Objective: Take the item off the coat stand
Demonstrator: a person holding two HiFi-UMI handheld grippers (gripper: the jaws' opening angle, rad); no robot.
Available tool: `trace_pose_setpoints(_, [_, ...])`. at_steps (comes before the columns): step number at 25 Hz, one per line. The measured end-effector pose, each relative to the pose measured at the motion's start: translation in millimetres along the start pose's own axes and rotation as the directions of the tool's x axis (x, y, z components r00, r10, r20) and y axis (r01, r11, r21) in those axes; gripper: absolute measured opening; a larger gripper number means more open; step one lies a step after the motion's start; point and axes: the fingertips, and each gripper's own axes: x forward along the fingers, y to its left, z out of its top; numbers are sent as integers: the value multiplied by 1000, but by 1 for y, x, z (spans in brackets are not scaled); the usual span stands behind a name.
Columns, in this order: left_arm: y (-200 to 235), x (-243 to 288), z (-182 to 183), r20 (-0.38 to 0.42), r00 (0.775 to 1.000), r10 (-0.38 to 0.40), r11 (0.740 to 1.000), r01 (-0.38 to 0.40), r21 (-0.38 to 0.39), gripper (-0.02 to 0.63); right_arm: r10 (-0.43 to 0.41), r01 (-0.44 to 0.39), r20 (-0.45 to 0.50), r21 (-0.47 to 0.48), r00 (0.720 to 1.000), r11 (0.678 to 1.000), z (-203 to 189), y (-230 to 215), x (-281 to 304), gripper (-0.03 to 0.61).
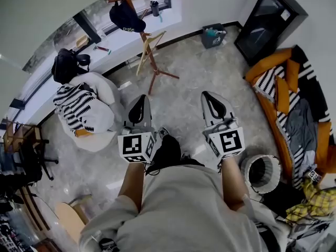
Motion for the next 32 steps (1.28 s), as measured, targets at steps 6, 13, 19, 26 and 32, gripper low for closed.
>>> trace_pose_setpoints(6, [27, 65, 5, -9, 999, -42, 999, 42, -10, 9, 34, -34, -28, -18, 999, 999, 2, -15, 63, 5])
trace_pose_setpoints(13, [98, 117, 16, -4, 999, -49, 999, 49, -23, 9, 46, -46, -43, -14, 998, 999, 10, -11, 151, 5])
trace_pose_setpoints(19, [147, 138, 7, -20, 999, -42, 997, 40, -60, 9, 79, -80, -65, -22, 995, 997, 9, 8, 208, 5])
trace_pose_setpoints(26, [178, 156, -7, -56, 998, 7, 996, -13, -94, 9, 169, -174, -115, -35, 979, 984, -1, 14, 260, 5])
trace_pose_setpoints(32, [212, 170, -16, -85, 992, 96, 989, -105, -101, 9, 251, -254, -123, -12, 960, 967, -10, 14, 311, 5])
